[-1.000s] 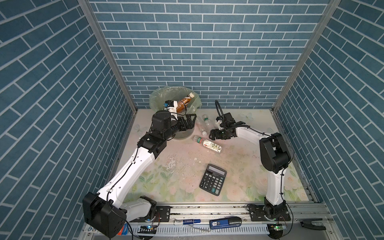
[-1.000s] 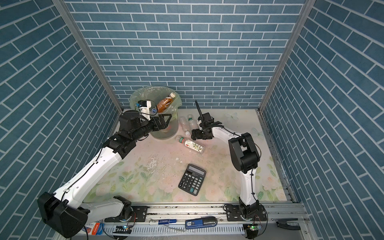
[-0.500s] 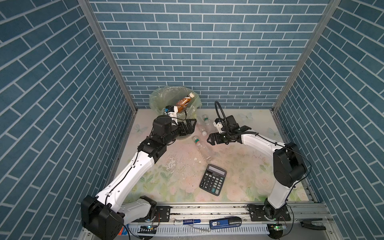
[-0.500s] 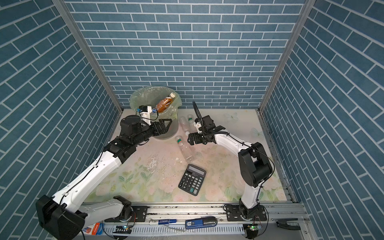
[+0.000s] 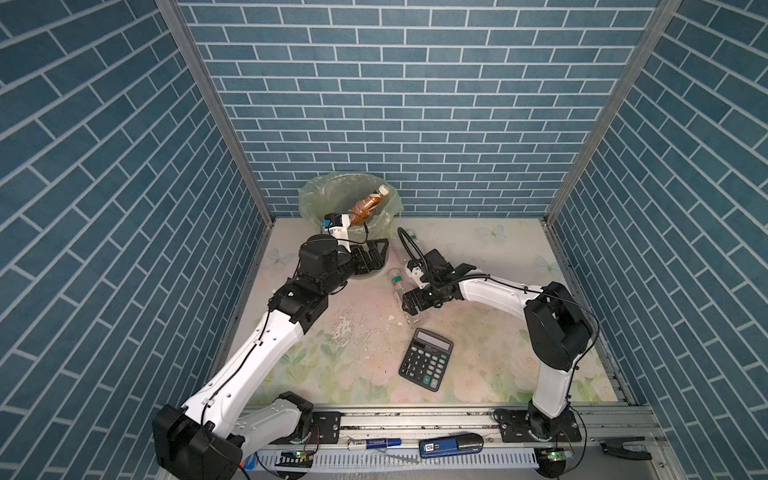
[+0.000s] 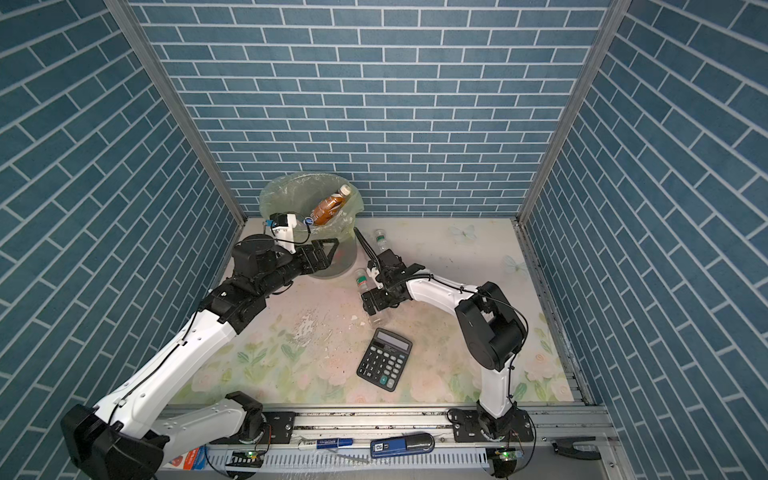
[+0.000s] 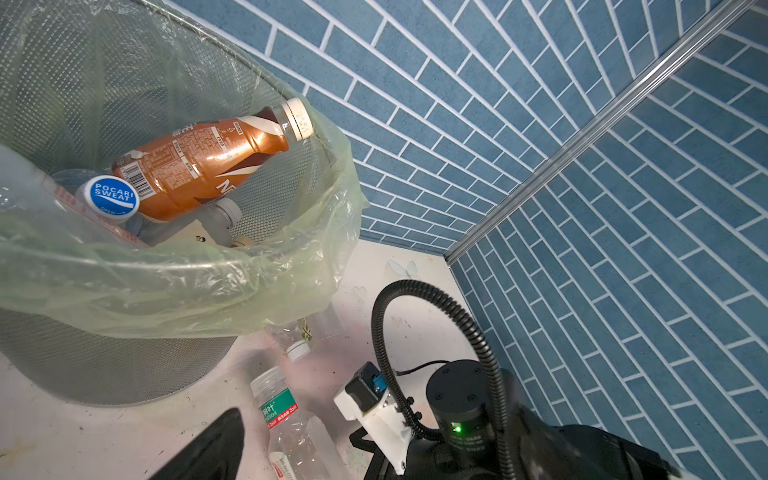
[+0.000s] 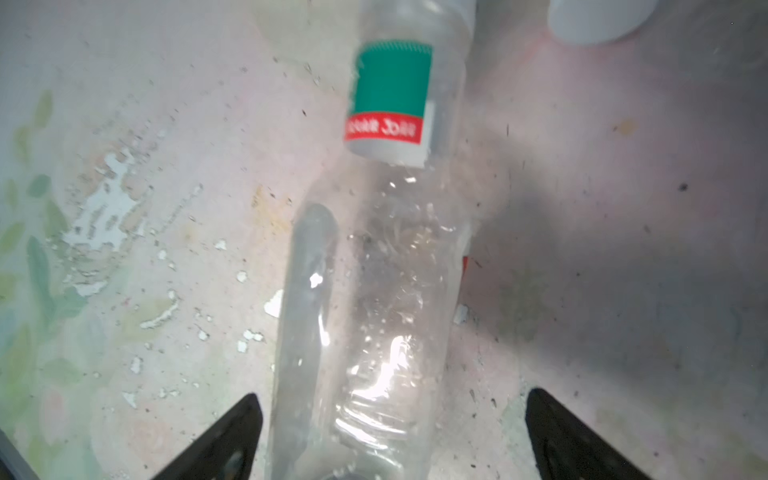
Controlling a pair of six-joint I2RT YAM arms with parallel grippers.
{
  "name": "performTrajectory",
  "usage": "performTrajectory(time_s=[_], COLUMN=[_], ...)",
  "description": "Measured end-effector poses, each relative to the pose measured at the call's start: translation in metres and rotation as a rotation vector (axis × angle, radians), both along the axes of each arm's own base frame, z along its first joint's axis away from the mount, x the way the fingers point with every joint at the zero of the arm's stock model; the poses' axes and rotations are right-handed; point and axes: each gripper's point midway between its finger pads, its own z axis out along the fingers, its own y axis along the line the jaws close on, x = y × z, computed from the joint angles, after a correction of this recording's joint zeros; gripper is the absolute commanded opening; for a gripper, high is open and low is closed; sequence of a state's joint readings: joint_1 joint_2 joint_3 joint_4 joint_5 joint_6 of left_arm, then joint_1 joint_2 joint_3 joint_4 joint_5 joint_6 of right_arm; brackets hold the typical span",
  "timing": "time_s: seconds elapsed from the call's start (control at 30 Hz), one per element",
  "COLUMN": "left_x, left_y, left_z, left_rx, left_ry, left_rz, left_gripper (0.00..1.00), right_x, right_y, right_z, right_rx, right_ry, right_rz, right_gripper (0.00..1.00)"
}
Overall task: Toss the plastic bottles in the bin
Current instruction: 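Lower the right gripper onto the lying bird-label bottle and close it, then lift the bird-label bottle with the right gripper while the left gripper approaches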
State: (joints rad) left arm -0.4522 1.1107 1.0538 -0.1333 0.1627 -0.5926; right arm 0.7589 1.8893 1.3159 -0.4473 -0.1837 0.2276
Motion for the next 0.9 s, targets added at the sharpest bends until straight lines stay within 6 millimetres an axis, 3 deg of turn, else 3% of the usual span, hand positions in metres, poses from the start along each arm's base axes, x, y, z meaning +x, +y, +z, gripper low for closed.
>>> performTrajectory(time_s=[0.2, 0.37, 0.6, 0.7, 0.9], left_x=[0.0, 0.0, 0.001, 0.002, 0.005], left_y=[0.002, 0.003, 0.006, 0.007, 0.007], left_z=[-0.007, -0.009, -0.01, -0.01, -0.009], left_rx=[0.013, 0.016, 0.014, 0.005, -0.029], left_ry=[0.021, 0.027, 0.036, 0.041, 0.054], left_rz=[0.012, 0.017, 0.037, 0.049, 0.065], left_gripper=[0.99, 0.99, 0.99, 0.99, 0.99], right_x=[-0.006, -0.008, -0.006, -0.003, 0.005], right_y=[-0.001, -0.002, -0.003, -0.003, -0.008], right_z=[-0.013, -0.024, -0.021, -0.004, 0.057], right_rx=[-0.039, -0.069, -0.074, -0.057, 0.028], right_ry=[0.021, 0.024, 0.005, -0.033, -0.146], right_rz=[0.009, 0.021, 0.03, 0.031, 0.014], right_gripper=[0.95, 0.82, 0.69, 0.6, 0.51])
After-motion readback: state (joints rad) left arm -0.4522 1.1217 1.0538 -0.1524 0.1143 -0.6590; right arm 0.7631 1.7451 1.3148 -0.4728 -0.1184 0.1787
